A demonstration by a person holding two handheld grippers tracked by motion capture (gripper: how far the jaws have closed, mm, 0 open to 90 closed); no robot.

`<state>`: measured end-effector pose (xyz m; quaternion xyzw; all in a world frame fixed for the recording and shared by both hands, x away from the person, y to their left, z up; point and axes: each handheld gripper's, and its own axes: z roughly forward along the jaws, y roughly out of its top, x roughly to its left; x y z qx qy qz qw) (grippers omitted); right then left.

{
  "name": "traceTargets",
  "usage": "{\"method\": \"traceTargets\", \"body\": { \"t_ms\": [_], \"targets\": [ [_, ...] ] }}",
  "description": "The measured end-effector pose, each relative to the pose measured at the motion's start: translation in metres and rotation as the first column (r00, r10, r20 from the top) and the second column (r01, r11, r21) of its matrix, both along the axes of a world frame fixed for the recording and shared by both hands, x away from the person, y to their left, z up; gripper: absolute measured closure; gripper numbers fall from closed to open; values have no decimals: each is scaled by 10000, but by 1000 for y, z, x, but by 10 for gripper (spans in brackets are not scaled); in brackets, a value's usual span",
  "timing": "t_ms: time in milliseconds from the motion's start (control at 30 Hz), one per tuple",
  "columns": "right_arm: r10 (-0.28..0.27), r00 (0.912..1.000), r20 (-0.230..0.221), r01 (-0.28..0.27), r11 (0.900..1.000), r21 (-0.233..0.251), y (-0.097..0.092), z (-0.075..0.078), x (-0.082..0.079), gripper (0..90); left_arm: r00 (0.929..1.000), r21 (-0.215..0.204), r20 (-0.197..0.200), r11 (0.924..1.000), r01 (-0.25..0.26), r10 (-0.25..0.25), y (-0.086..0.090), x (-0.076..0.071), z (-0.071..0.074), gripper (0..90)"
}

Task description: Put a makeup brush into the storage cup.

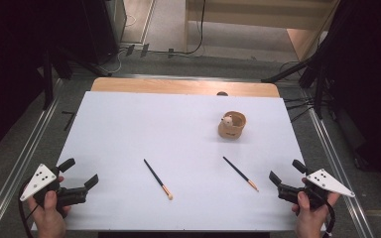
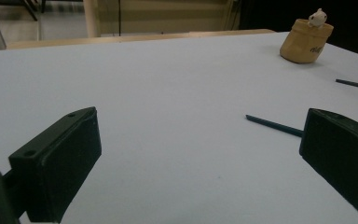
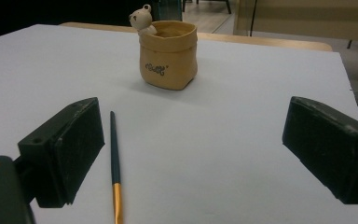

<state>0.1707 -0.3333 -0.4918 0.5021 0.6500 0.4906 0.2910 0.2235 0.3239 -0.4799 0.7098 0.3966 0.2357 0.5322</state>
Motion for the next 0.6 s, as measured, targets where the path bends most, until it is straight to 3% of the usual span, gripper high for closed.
{"method": "traceTargets", "body": {
  "t_ms": [467, 600],
  "targets": [
    [218, 9998, 35, -217, 9991, -363, 10, 4, 2, 63, 10000, -76, 1, 10000, 53, -53, -1, 0, -1, 0],
    [576, 9983, 28, -575, 9975, -422, 19, 9, 4, 63, 10000, 4, -19, 10000, 94, -94, -4, -1, -2, 0]
  ]
}}
